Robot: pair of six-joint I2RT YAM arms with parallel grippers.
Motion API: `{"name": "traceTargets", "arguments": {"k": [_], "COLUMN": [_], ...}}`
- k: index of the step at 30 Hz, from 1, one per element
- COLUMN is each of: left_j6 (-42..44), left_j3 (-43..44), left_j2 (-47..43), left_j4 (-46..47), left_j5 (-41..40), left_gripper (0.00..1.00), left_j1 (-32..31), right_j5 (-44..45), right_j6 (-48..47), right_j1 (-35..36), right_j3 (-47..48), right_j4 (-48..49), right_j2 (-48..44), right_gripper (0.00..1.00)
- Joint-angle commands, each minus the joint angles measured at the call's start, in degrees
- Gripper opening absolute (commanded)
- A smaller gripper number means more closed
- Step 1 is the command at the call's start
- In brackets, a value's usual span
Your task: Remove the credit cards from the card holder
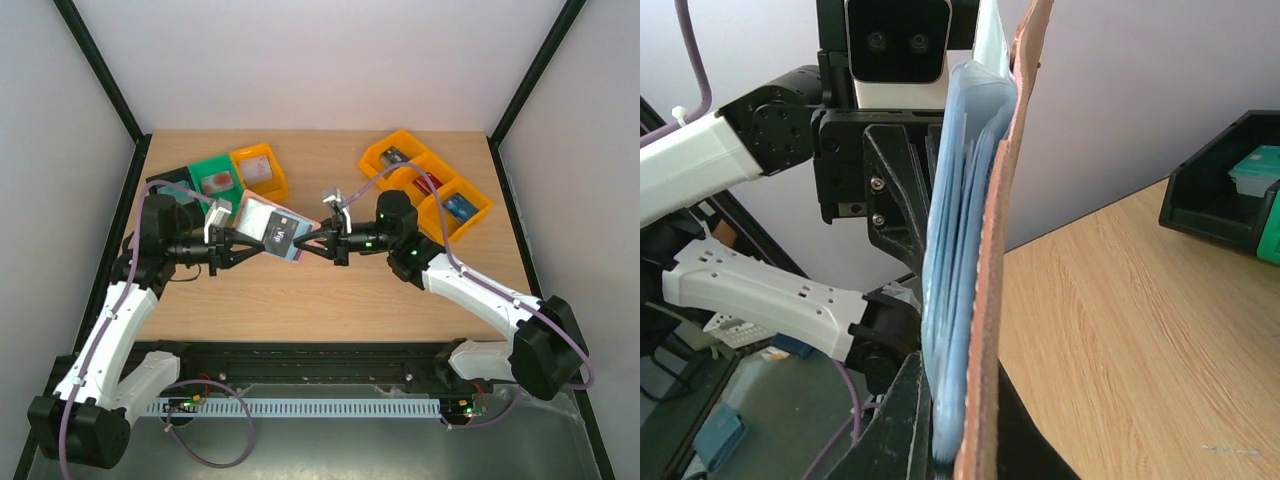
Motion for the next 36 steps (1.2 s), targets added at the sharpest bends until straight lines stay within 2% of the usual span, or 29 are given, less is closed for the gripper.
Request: {"name": "traceTargets", "arguments": {"k": [1, 12, 17, 20, 25, 28, 36], "left_j6": [0.1, 0.7, 0.6, -0.1, -6.2, -8.9, -11.9], "left_j3": [0.8, 1.1, 3.2, 4.1, 2.5, 1.6, -0.6], "left_j2": [-0.6, -0.7, -0.8, -0.2, -0.2, -0.2, -0.3], "left_j4": [1.8, 1.1, -0.2, -0.6, 3.1, 3.9, 7.7], "left_j5": [-1.4, -3.4, -11.9, -17.1, -19.5, -21.0, -13.6], "left_gripper": [0.02, 0.02, 0.02, 0.02, 0.02, 0.02, 0.02], "left_j1": [1.8, 2.3, 4.5, 6.8, 10.4, 12.3, 13.0], "right_j5": [-0.3, -0.4, 1.0, 0.8, 3.0, 0.3, -2.4], "right_j6": [-3.9, -7.8, -5.1, -1.1, 1.4, 3.1, -0.4], "right_j1": [-2.0, -4.2, -7.7, -10.3, -11.6, -11.6, -11.1], "right_j3": [0.5, 0.1, -1.1, -1.3, 0.0, 0.7, 2.1], "right_j4": [-5.2, -10.7, -10.8, -10.4, -13.8, -13.5, -17.6], "right_j2": [-2.1, -3.0, -0.9, 3.9, 13.5, 21.1, 33.4], "right_gripper": [0.01, 0.02, 0.02, 0.01, 0.02, 0.02, 0.02]}}
